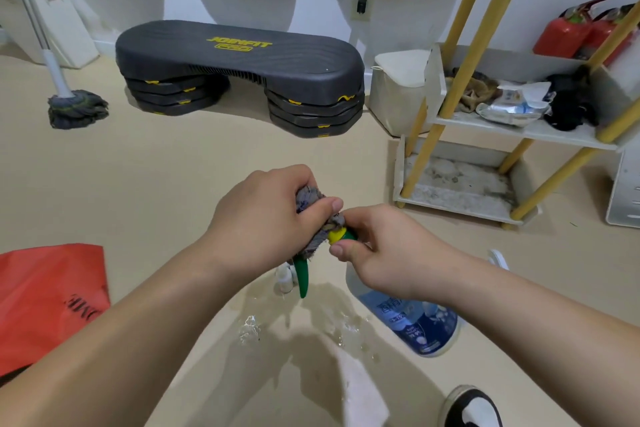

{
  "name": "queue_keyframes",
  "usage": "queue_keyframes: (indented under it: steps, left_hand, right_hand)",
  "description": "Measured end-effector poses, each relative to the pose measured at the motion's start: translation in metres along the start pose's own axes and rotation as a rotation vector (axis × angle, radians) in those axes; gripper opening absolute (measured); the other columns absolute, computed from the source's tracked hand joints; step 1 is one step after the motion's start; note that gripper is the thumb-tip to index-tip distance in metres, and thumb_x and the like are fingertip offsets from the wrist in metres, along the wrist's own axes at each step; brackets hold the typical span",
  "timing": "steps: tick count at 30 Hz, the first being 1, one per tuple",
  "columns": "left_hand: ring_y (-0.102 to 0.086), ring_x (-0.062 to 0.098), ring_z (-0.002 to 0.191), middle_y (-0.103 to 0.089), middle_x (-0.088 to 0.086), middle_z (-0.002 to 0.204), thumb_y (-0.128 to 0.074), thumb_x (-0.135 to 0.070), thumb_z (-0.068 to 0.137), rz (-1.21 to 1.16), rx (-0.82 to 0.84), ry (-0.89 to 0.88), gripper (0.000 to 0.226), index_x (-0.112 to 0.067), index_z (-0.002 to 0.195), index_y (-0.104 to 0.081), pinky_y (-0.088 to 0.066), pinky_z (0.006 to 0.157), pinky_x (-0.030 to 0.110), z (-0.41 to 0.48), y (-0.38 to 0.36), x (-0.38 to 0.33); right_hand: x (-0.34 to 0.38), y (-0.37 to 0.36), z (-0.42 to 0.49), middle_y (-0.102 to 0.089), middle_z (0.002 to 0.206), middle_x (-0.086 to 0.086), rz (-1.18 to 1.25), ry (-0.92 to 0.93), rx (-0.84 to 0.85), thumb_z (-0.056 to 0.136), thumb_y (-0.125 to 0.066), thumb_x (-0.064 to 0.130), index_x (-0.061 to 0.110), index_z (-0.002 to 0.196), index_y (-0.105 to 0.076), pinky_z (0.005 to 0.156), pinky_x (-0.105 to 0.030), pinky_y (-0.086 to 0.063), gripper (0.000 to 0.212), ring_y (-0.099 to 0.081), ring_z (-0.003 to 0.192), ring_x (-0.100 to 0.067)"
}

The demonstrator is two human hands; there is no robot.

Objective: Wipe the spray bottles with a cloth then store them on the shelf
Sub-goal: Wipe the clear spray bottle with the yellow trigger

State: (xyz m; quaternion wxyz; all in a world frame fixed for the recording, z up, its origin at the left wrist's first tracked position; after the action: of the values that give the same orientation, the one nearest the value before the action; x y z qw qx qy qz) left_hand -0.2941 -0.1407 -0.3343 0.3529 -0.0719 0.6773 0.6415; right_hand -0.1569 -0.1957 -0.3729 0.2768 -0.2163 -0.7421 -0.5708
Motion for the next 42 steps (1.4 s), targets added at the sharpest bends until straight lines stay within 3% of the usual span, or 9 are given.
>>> queue_keyframes:
  steps: [2,5,9,15,20,23,26,33,42]
  left_hand:
    - [-0.068,0.016,0.076,-0.074,-0.004,0.081,-0.074,-0.031,0.094,-0.243,0.132,-0.073,0.009,-0.028,0.092,-0.065,-0.059,0.068,0.039,-0.002,-0.007,-0.004]
    - [-0.071,0.004,0.091,-0.073,-0.011,0.105,-0.07,-0.004,0.096,-0.511,0.266,-0.134,0.028,-0.026,0.112,-0.067,-0.059,0.074,0.023,-0.006,-0.013,-0.007]
    - [-0.072,0.016,0.078,-0.075,-0.008,0.088,-0.072,-0.02,0.096,-0.402,0.073,-0.074,0.012,-0.032,0.097,-0.069,-0.062,0.07,0.046,-0.001,-0.013,0.0]
    - [-0.066,0.015,0.072,-0.071,-0.01,0.073,-0.068,-0.053,0.092,-0.084,-0.019,-0.139,0.02,-0.034,0.091,-0.063,-0.056,0.069,0.042,-0.006,-0.009,-0.009]
    - [-0.073,0.012,0.095,-0.075,-0.013,0.107,-0.072,-0.023,0.087,-0.394,0.247,-0.151,0.041,-0.035,0.126,-0.064,-0.061,0.085,0.033,-0.008,-0.025,-0.001]
    - [-0.073,0.006,0.087,-0.074,-0.022,0.106,-0.076,-0.007,0.092,-0.337,0.058,-0.309,0.036,-0.028,0.121,-0.068,-0.056,0.076,0.017,-0.008,-0.007,-0.008]
    - [-0.071,0.002,0.095,-0.071,-0.028,0.108,-0.077,-0.011,0.092,-0.354,-0.025,-0.361,0.037,-0.031,0.122,-0.068,-0.055,0.085,0.022,-0.011,-0.004,-0.02]
    - [-0.07,0.009,0.087,-0.074,-0.01,0.091,-0.073,-0.018,0.093,-0.34,0.07,-0.139,0.016,-0.029,0.104,-0.068,-0.059,0.081,0.035,0.0,-0.013,-0.007]
    - [-0.073,0.004,0.095,-0.078,-0.01,0.104,-0.063,-0.002,0.098,-0.479,0.126,-0.042,0.033,-0.029,0.114,-0.074,-0.059,0.08,0.018,0.003,-0.005,0.0]
  right_hand:
    - [-0.003,0.006,0.0,-0.057,0.07,0.005,-0.015,-0.015,-0.005,0.097,-0.064,0.03,0.029,0.089,-0.061,0.065,-0.039,-0.048,0.008,-0.052,0.067,-0.019]
    - [-0.003,0.013,0.0,-0.059,0.071,0.005,-0.037,-0.004,-0.024,0.096,-0.065,0.03,0.031,0.079,-0.056,0.069,-0.043,-0.051,0.02,-0.055,0.069,-0.021]
    - [0.0,0.008,0.0,-0.057,0.069,0.002,-0.077,0.001,-0.052,0.097,-0.064,0.031,0.026,0.081,-0.056,0.067,-0.042,-0.05,0.018,-0.053,0.067,-0.022]
    - [-0.003,-0.002,0.001,-0.056,0.068,0.005,0.009,-0.037,0.0,0.095,-0.065,0.024,0.028,0.075,-0.055,0.063,-0.034,-0.046,0.023,-0.049,0.062,-0.015]
    - [-0.015,0.005,0.002,-0.054,0.069,0.003,0.003,-0.084,-0.023,0.095,-0.065,0.022,0.023,0.075,-0.056,0.061,-0.033,-0.042,0.022,-0.048,0.066,-0.02]
    - [-0.013,0.011,0.002,-0.051,0.066,0.004,0.038,-0.085,-0.046,0.097,-0.066,0.024,0.023,0.078,-0.06,0.058,-0.028,-0.039,0.02,-0.044,0.061,-0.015]
    - [-0.01,0.009,0.003,-0.05,0.062,0.007,0.095,-0.104,-0.031,0.096,-0.069,0.025,0.022,0.078,-0.061,0.052,-0.02,-0.036,0.02,-0.043,0.055,-0.01]
    - [-0.009,0.003,0.004,-0.056,0.069,0.007,0.028,-0.077,-0.034,0.093,-0.069,0.028,0.024,0.087,-0.064,0.062,-0.033,-0.046,0.009,-0.053,0.065,-0.018]
    - [-0.019,0.022,0.004,-0.05,0.064,0.005,-0.009,-0.126,-0.053,0.097,-0.067,0.027,0.024,0.076,-0.06,0.061,-0.033,-0.042,0.022,-0.048,0.064,-0.02]
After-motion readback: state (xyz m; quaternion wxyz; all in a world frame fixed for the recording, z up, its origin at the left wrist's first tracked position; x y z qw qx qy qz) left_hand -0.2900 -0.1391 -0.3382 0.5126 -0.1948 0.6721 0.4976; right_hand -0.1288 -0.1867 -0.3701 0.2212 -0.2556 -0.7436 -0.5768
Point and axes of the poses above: each hand's wrist, its own z-axis towards the middle knuckle, its own y-axis out of the back of the hand, x = y × z, the point moved 8 cm from there along z, towards the middle knuckle
